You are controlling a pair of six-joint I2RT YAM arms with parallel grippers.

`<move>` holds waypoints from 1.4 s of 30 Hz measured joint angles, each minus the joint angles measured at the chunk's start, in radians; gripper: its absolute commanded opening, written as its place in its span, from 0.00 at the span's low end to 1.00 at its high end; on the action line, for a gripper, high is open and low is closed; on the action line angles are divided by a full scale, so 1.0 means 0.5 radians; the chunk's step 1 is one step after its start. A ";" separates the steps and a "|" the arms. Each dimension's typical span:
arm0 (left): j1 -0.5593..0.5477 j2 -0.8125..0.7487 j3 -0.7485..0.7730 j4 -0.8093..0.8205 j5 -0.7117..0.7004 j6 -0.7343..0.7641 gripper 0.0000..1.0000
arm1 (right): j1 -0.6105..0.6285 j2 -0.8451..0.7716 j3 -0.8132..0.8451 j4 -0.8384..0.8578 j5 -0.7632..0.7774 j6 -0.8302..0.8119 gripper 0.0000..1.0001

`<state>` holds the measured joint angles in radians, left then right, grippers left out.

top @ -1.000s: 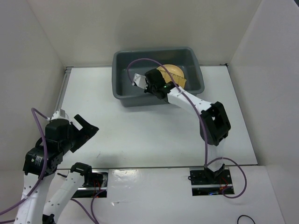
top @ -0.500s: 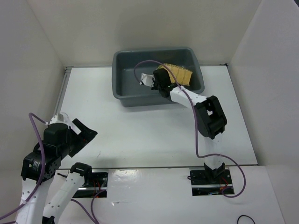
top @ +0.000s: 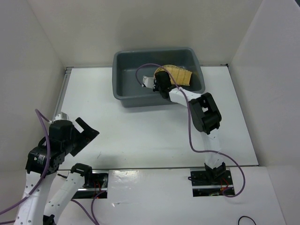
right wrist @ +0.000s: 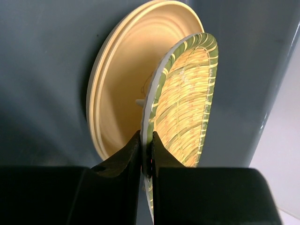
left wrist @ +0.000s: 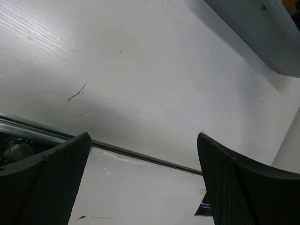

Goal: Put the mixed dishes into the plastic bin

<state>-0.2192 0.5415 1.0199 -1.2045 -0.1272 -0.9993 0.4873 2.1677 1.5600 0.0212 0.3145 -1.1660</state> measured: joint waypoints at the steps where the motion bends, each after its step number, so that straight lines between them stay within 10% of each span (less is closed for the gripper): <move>1: 0.000 0.013 -0.007 0.008 0.000 0.000 1.00 | -0.005 0.014 0.010 0.006 -0.003 0.000 0.00; 7: 0.000 0.107 -0.063 0.083 -0.005 0.003 1.00 | -0.025 0.100 0.089 0.042 -0.016 0.001 0.01; 22: 0.000 0.476 -0.029 0.381 -0.014 0.108 1.00 | -0.031 0.166 0.989 -0.713 -0.191 0.623 0.94; 31: 0.040 0.900 0.255 0.616 0.043 0.323 1.00 | -0.109 -0.173 2.028 -1.529 -0.647 1.144 0.99; 42: 0.590 1.354 0.973 0.476 -0.040 0.544 1.00 | -1.247 -0.385 1.672 -1.874 -1.517 1.485 0.99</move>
<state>0.0757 1.2186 1.5063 -0.9665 -0.1474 -0.7273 -0.1360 1.9751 2.3959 -0.9157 -0.4438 -0.4236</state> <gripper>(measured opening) 1.001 0.987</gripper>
